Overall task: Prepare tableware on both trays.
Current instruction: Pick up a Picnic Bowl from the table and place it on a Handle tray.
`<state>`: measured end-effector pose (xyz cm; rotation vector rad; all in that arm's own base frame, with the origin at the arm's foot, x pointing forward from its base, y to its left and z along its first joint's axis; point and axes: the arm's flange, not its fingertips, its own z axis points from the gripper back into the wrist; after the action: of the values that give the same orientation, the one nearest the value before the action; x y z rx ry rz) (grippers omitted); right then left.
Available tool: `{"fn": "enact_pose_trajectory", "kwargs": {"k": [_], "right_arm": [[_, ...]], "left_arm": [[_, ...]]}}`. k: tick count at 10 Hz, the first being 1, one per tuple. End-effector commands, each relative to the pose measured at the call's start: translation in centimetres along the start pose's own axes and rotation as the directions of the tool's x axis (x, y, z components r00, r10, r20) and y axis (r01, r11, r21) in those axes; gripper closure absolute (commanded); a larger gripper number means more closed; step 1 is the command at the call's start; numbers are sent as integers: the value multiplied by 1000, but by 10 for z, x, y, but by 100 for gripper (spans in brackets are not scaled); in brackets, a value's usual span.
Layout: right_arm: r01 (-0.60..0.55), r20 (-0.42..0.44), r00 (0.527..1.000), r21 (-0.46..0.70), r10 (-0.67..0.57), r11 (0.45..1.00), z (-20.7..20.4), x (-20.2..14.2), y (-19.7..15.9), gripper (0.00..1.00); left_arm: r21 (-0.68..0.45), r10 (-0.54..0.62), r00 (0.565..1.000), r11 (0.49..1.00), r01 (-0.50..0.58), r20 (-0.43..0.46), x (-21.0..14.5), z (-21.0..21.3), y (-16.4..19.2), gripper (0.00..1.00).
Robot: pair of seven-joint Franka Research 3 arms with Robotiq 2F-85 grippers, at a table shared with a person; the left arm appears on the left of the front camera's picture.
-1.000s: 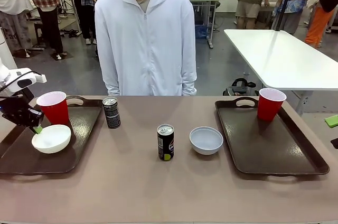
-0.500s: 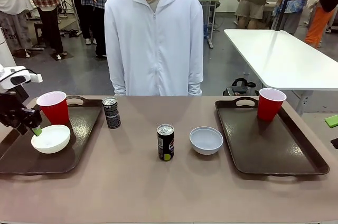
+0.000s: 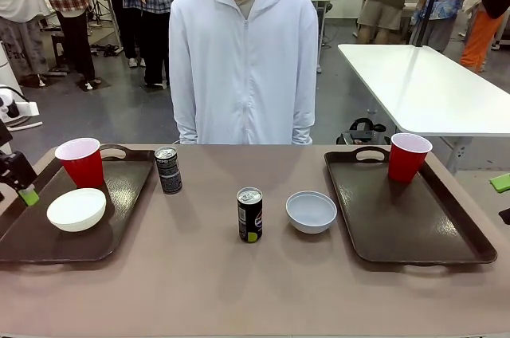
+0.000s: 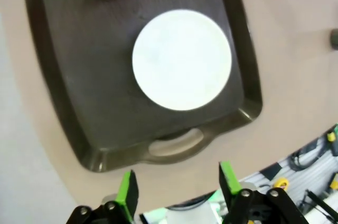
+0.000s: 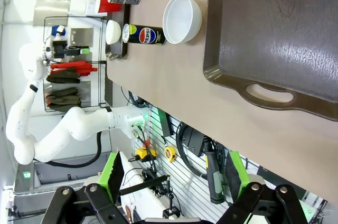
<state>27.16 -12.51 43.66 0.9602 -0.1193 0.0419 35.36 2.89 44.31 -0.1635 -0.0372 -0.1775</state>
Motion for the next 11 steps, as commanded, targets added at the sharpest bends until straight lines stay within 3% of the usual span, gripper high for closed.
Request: {"fn": "enact_pose_trajectory", "kwargs": {"k": [1, 11], "right_arm": [[-5, 0, 1000, 15, 5, 1000, 0, 0, 0, 0], [-5, 0, 1000, 15, 5, 1000, 0, 0, 0, 0]], "left_arm": [[18, -3, 1000, 1000, 3, 13, -6, 12, 5, 12], [0, 6, 1000, 1000, -6, 19, -6, 13, 1, 12]]}}
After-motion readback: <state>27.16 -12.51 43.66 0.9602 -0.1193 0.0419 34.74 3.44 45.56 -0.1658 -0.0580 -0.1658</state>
